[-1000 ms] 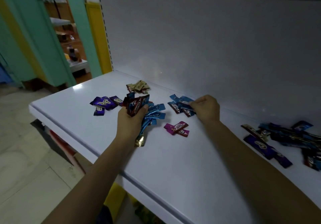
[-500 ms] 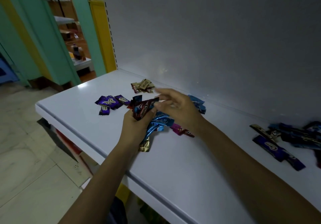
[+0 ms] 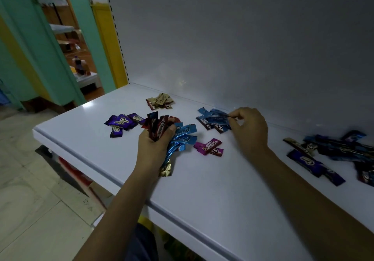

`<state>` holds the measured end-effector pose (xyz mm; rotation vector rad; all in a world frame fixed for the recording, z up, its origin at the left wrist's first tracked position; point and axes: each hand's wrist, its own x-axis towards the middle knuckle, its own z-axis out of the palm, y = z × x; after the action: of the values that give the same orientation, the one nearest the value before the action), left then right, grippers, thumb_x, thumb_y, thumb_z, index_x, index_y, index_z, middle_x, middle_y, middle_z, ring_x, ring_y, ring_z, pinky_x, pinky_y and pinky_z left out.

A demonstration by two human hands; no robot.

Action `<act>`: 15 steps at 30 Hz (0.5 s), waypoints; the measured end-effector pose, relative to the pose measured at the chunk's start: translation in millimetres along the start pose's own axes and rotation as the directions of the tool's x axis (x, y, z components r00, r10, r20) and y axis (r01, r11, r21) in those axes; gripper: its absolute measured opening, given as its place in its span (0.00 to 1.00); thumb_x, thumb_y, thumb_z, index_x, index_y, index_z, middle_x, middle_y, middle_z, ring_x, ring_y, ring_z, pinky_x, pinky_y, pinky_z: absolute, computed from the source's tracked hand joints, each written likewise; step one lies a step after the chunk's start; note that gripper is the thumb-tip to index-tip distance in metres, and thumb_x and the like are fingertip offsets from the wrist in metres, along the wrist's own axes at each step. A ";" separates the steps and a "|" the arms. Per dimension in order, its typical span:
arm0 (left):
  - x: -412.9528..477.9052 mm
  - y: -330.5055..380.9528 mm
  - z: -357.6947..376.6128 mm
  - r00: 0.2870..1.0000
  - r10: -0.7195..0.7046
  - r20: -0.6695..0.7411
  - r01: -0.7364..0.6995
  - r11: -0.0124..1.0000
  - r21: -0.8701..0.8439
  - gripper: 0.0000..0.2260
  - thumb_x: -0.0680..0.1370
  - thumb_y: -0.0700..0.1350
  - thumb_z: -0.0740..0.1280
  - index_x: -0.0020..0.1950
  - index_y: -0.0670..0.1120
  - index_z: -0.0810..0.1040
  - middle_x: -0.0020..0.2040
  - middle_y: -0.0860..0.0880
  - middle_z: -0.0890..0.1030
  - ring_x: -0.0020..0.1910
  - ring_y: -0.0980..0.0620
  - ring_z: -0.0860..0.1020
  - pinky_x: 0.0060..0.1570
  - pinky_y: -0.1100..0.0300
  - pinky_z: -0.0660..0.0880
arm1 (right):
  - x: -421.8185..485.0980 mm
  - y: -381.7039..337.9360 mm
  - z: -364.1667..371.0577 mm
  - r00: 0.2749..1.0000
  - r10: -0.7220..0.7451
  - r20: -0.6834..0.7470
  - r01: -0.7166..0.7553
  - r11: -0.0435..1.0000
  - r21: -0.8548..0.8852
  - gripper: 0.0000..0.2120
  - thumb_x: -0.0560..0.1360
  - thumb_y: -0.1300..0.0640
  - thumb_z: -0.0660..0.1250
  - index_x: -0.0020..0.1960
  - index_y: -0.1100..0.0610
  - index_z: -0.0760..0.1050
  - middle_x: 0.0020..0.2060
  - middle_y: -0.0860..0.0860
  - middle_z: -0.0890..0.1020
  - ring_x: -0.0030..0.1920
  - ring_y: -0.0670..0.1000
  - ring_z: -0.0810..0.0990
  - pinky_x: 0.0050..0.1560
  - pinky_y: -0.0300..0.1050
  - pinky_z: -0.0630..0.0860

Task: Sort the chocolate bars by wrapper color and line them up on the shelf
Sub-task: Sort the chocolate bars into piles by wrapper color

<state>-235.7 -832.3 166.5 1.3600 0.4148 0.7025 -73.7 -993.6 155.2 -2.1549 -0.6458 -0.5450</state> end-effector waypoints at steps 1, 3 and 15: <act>-0.2 -0.2 0.2 1.000 0.003 -0.001 -0.003 1.000 0.005 0.05 0.77 0.41 0.67 0.50 0.50 0.79 0.41 0.53 0.85 0.41 0.55 0.84 0.38 0.65 0.78 | -0.5 5.0 2.2 0.998 -0.032 0.062 0.037 0.996 -0.081 0.06 0.72 0.62 0.70 0.48 0.56 0.83 0.44 0.52 0.83 0.47 0.52 0.77 0.47 0.44 0.69; -0.5 -0.7 0.3 1.000 0.005 0.003 -0.005 1.000 0.014 0.04 0.78 0.42 0.67 0.50 0.50 0.79 0.42 0.53 0.84 0.41 0.55 0.84 0.38 0.65 0.79 | -1.5 7.0 6.4 0.982 -0.040 0.184 0.078 0.977 -0.200 0.08 0.73 0.61 0.68 0.50 0.57 0.83 0.47 0.54 0.83 0.51 0.55 0.76 0.52 0.48 0.69; -3.6 2.8 0.0 0.999 0.051 0.017 -0.051 0.999 -0.012 0.06 0.78 0.41 0.66 0.51 0.50 0.79 0.45 0.50 0.84 0.43 0.54 0.84 0.41 0.64 0.79 | -15.5 -94.8 3.8 0.744 -0.174 0.645 -0.212 0.854 0.475 0.19 0.70 0.51 0.73 0.58 0.55 0.76 0.47 0.51 0.82 0.42 0.44 0.83 0.41 0.40 0.80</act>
<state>-238.9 -834.6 168.8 1.3690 0.3628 0.7336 -142.8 -942.8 198.6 -1.7735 -1.0186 0.4486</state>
